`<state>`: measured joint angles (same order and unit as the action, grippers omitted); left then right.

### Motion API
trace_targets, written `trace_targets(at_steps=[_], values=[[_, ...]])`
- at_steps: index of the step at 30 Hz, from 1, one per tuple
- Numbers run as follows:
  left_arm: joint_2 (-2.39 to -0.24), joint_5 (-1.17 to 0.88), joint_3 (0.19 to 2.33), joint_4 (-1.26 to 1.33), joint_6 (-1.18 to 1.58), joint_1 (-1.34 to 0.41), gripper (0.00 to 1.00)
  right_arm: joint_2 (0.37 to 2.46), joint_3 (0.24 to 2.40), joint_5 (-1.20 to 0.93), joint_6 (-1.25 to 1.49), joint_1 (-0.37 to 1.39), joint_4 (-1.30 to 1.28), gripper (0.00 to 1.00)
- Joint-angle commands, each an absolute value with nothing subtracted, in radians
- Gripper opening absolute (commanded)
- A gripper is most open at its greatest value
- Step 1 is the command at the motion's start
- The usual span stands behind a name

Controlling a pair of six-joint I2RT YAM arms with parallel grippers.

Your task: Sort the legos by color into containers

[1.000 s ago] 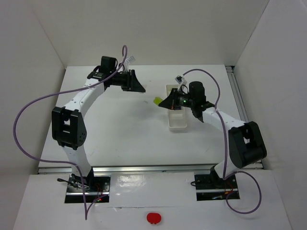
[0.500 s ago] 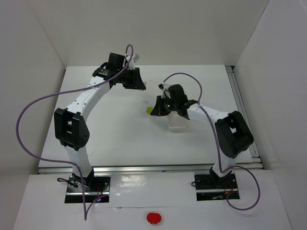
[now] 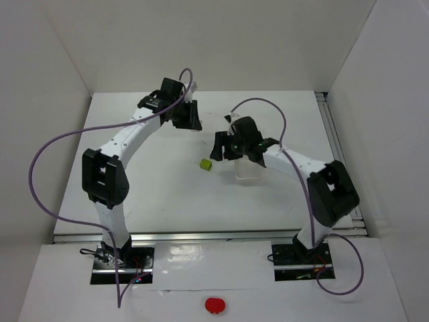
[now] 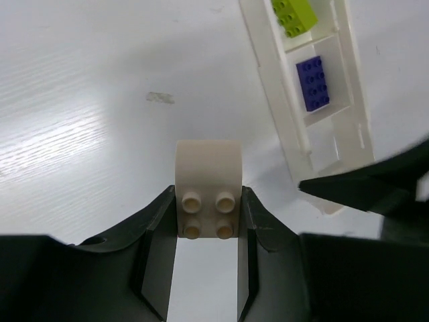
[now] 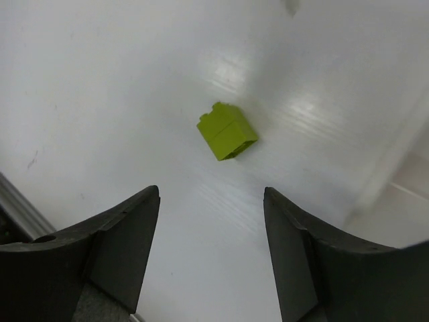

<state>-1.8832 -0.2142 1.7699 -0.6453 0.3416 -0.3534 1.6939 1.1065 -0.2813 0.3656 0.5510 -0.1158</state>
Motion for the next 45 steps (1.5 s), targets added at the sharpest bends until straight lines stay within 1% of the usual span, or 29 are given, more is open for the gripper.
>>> trace_targets(at_steps=[1, 2, 3, 4, 5, 7, 8, 10, 12, 14, 15, 17, 18, 21, 22, 25, 26, 29, 32, 34, 36, 37, 38, 42, 43, 44, 45], values=[[-1.930, -0.206, 1.835, -0.663, 0.324, -0.434, 0.00, 1.435, 1.041, -0.001, 0.418, 0.554, -0.127, 0.67], [-1.940, -0.206, 1.851, -0.663, 0.324, -0.449, 0.00, 1.384, 1.001, 0.103, 0.458, 0.554, -0.127, 0.66], [-1.968, -0.206, 1.861, -0.663, 0.324, -0.466, 0.00, 1.332, 0.959, 0.317, 0.506, 0.554, -0.146, 0.66], [-1.982, -0.206, 1.877, -0.663, 0.315, -0.500, 0.00, 1.228, 0.916, 0.413, 0.596, 0.543, -0.159, 0.66], [-1.997, -0.206, 1.878, -0.663, 0.314, -0.515, 0.00, 1.179, 0.843, 0.487, 0.632, 0.543, -0.190, 0.66], [-2.041, -0.234, 1.904, -0.663, 0.304, -0.554, 0.00, 1.097, 0.798, 0.648, 0.722, 0.531, -0.242, 0.67], [-2.057, -0.250, 1.913, -0.663, 0.284, -0.567, 0.00, 1.038, 0.784, 0.687, 0.747, 0.520, -0.268, 0.69], [-2.085, -0.250, 1.939, -0.643, 0.261, -0.600, 0.00, 0.997, 0.772, 0.782, 0.804, 0.520, -0.372, 0.69], [-2.126, -0.250, 1.976, -0.634, 0.210, -0.650, 0.00, 0.963, 0.772, 0.830, 0.871, 0.520, -0.460, 0.74], [-2.166, -0.241, 2.017, -0.634, 0.181, -0.685, 0.00, 0.936, 0.782, 0.877, 0.885, 0.520, -0.485, 0.74], [-2.178, -0.232, 2.029, -0.634, 0.181, -0.695, 0.06, 0.924, 0.782, 0.877, 0.885, 0.520, -0.485, 0.75], [-2.190, -0.244, 2.039, -0.634, 0.172, -0.707, 0.28, 0.901, 0.782, 0.902, 0.844, 0.511, -0.465, 0.75], [-2.191, -0.244, 2.039, -0.634, 0.161, -0.716, 0.41, 0.881, 0.773, 0.902, 0.833, 0.511, -0.465, 0.75], [-2.191, -0.258, 2.039, -0.634, 0.161, -0.729, 0.57, 0.870, 0.773, 0.913, 0.811, 0.511, -0.442, 0.75], [-2.191, -0.258, 2.039, -0.634, 0.161, -0.739, 0.66, 0.870, 0.764, 0.913, 0.802, 0.511, -0.442, 0.75], [-2.191, -0.235, 2.048, -0.634, 0.152, -0.749, 0.83, 0.881, 0.764, 0.913, 0.802, 0.511, -0.433, 0.75], [-2.191, -0.235, 2.048, -0.634, 0.152, -0.749, 0.84, 0.881, 0.764, 0.901, 0.802, 0.511, -0.433, 0.75], [-2.180, -0.225, 2.048, -0.634, 0.152, -0.749, 0.84, 0.891, 0.764, 0.891, 0.802, 0.511, -0.422, 0.75], [-2.131, -0.128, 2.048, -0.656, 0.161, -0.749, 0.84, 0.891, 0.764, 0.873, 0.776, 0.511, -0.397, 0.75], [-2.064, -0.039, 1.979, -0.657, 0.198, -0.723, 0.79, 0.891, 0.764, 0.845, 0.730, 0.511, -0.379, 0.75], [-1.990, -0.038, 1.881, -0.632, 0.234, -0.668, 0.74, 0.900, 0.764, 0.822, 0.698, 0.511, -0.351, 0.75], [-1.990, -0.038, 1.881, -0.618, 0.235, -0.652, 0.74, 0.911, 0.764, 0.804, 0.684, 0.511, -0.351, 0.75], [-1.946, -0.029, 1.808, -0.605, 0.251, -0.638, 0.73, 0.911, 0.764, 0.804, 0.675, 0.511, -0.338, 0.75], [-1.898, -0.054, 1.665, -0.554, 0.294, -0.574, 0.73, 0.934, 0.764, 0.752, 0.653, 0.511, -0.299, 0.75], [-1.898, -0.054, 1.643, -0.554, 0.314, -0.560, 0.77, 0.946, 0.764, 0.727, 0.644, 0.511, -0.285, 0.75], [-1.898, -0.102, 1.609, -0.539, 0.352, -0.528, 0.81, 0.959, 0.764, 0.715, 0.632, 0.511, -0.285, 0.75], [-1.910, -0.127, 1.595, -0.523, 0.373, -0.513, 0.89, 0.959, 0.764, 0.701, 0.632, 0.511, -0.276, 0.75]])
